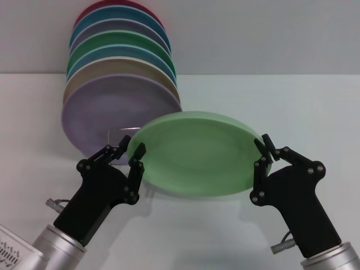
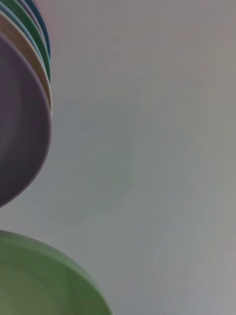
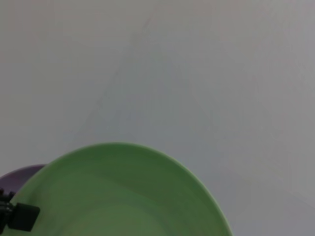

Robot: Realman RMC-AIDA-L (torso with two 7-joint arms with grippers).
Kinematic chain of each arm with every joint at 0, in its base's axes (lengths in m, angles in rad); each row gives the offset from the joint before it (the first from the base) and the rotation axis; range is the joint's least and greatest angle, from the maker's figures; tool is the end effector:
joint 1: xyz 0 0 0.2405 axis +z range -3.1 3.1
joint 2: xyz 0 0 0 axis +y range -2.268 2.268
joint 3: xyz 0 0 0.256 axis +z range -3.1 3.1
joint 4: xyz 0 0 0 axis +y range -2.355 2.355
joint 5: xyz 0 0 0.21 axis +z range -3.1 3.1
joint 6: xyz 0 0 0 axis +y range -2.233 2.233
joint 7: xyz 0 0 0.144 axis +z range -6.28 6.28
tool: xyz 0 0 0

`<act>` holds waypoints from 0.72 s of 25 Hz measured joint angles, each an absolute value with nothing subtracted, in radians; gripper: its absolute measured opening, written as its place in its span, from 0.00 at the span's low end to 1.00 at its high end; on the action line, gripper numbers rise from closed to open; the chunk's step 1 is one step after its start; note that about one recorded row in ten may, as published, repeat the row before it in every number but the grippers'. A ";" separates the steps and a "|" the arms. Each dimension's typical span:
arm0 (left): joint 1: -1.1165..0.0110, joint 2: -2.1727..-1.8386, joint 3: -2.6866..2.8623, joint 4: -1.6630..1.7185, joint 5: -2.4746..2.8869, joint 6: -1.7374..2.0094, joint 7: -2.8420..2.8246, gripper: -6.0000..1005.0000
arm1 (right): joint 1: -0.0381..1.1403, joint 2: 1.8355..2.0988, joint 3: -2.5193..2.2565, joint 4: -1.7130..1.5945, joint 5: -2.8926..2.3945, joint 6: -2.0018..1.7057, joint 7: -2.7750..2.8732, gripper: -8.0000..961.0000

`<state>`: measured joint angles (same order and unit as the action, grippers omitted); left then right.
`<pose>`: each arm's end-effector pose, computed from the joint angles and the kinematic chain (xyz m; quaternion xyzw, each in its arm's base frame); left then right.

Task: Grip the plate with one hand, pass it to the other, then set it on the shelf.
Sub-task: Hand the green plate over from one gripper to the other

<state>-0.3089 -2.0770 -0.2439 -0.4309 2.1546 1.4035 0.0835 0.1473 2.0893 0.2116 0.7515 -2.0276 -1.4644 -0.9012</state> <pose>-0.2534 0.2443 -0.0891 -0.7888 -0.1079 -0.3857 0.4662 0.2171 0.2017 -0.0929 -0.7272 -0.0413 0.2577 0.6349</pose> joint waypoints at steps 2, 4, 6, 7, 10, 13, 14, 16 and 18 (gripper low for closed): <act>-0.309 -2.077 -0.244 -0.431 2.155 1.404 0.083 0.24 | 0.147 2.089 0.212 0.752 -2.028 -1.460 -0.901 0.03; -0.311 -2.077 -0.244 -0.431 2.155 1.403 0.084 0.24 | 0.147 2.089 0.212 0.752 -2.028 -1.458 -0.901 0.03; -0.314 -2.077 -0.244 -0.430 2.156 1.403 0.083 0.23 | 0.147 2.089 0.212 0.752 -2.028 -1.458 -0.901 0.03; -0.314 -2.077 -0.244 -0.430 2.156 1.402 0.084 0.23 | 0.147 2.090 0.212 0.752 -2.028 -1.457 -0.901 0.03; -0.315 -2.077 -0.244 -0.429 2.156 1.401 0.087 0.21 | 0.147 2.090 0.212 0.751 -2.028 -1.457 -0.901 0.03; -0.315 -2.076 -0.244 -0.429 2.157 1.401 0.087 0.20 | 0.146 2.090 0.212 0.751 -2.028 -1.457 -0.900 0.03; -0.315 -2.076 -0.244 -0.429 2.157 1.401 0.087 0.19 | 0.146 2.090 0.212 0.750 -2.028 -1.457 -0.900 0.03; -0.315 -2.076 -0.244 -0.429 2.157 1.400 0.087 0.18 | 0.147 2.091 0.212 0.750 -2.028 -1.457 -0.900 0.03; -0.315 -2.075 -0.244 -0.429 2.157 1.400 0.087 0.18 | 0.147 2.091 0.212 0.750 -2.028 -1.457 -0.900 0.03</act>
